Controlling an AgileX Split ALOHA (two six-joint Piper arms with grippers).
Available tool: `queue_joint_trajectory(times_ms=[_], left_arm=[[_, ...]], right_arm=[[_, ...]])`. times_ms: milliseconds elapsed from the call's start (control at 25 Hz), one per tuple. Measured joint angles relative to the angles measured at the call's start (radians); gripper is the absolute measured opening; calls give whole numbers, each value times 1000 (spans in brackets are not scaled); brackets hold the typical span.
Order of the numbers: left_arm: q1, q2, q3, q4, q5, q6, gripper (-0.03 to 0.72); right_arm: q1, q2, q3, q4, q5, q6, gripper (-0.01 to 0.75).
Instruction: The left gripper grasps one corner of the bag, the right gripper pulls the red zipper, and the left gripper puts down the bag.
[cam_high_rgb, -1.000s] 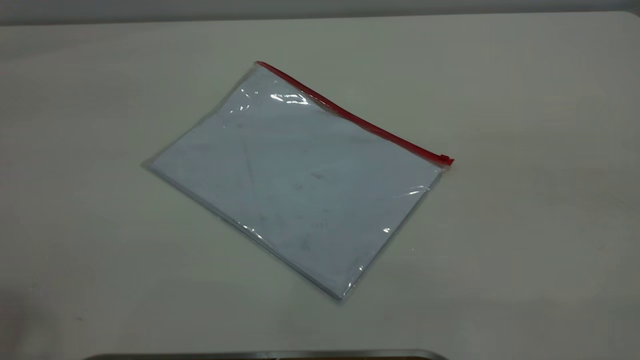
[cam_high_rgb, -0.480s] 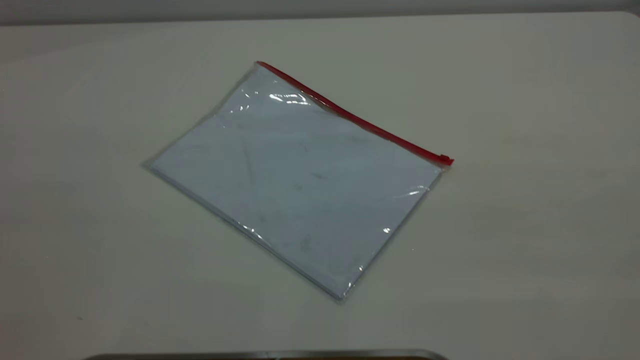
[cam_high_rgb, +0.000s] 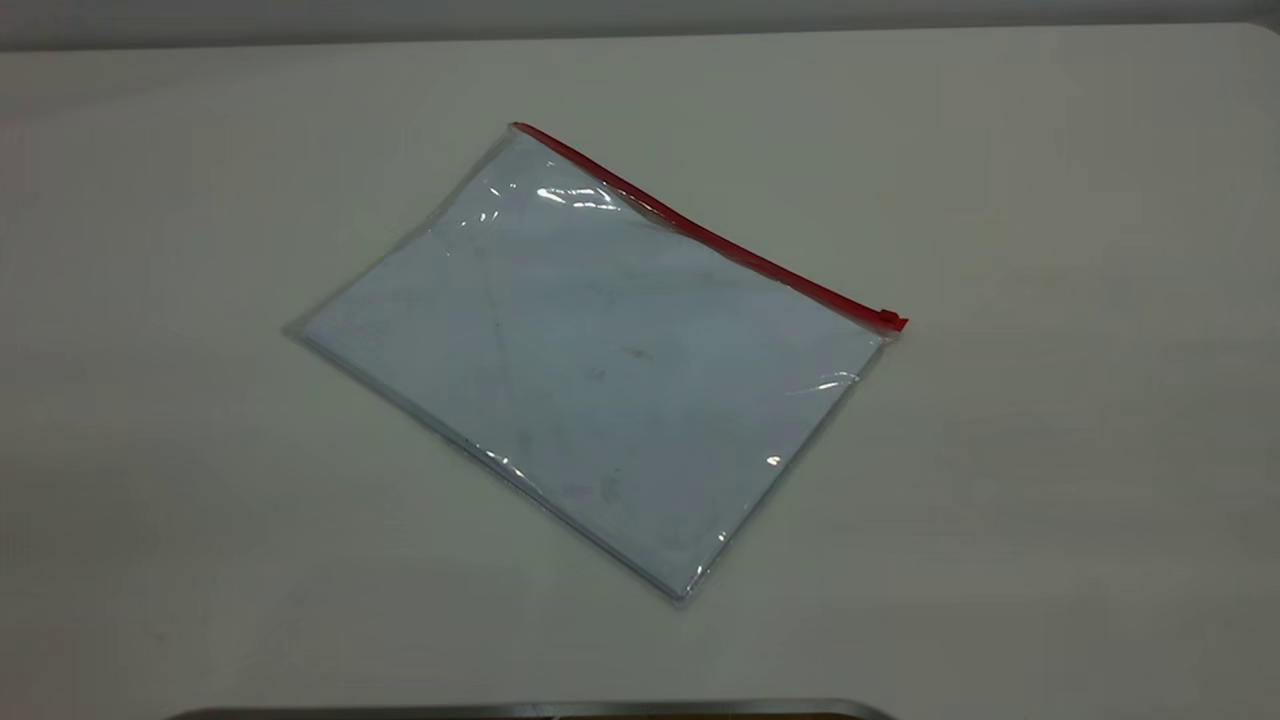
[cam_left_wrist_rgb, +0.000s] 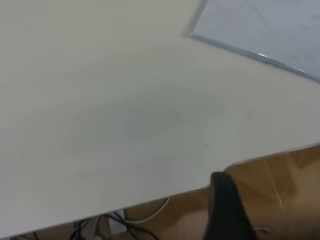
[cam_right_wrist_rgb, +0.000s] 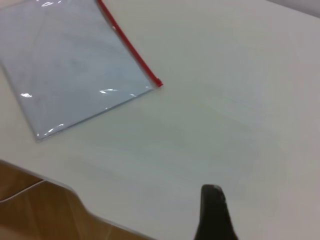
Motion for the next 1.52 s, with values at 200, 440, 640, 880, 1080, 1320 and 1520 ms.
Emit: queue_joint_trajectory(times_ms=[200,440,640,880,1080,1320,1520], left_arm=[[0,0,33,1,-19,0,518],[0,-1,34,1,-23,0,518],[0,-1,34,2,-25,0,518],[0,-1,34,2,-25,0,518],[6,-20,34,2,-26,-20,518],[29,-110,34,5,-26,-28,518],[33,-128,34,5,-25,-29,518]], right_arm=[[0,0,3,-4,-1,0,551],[0,0,4,-4,-1,0,551],[0,0,4,-4,-1,1,551],[0,0,4,-3,-1,1,551],[0,0,4,-3,-1,1,551],[0,0,4,-3,-1,1,551],[0,0,4,-3,-1,1,551]])
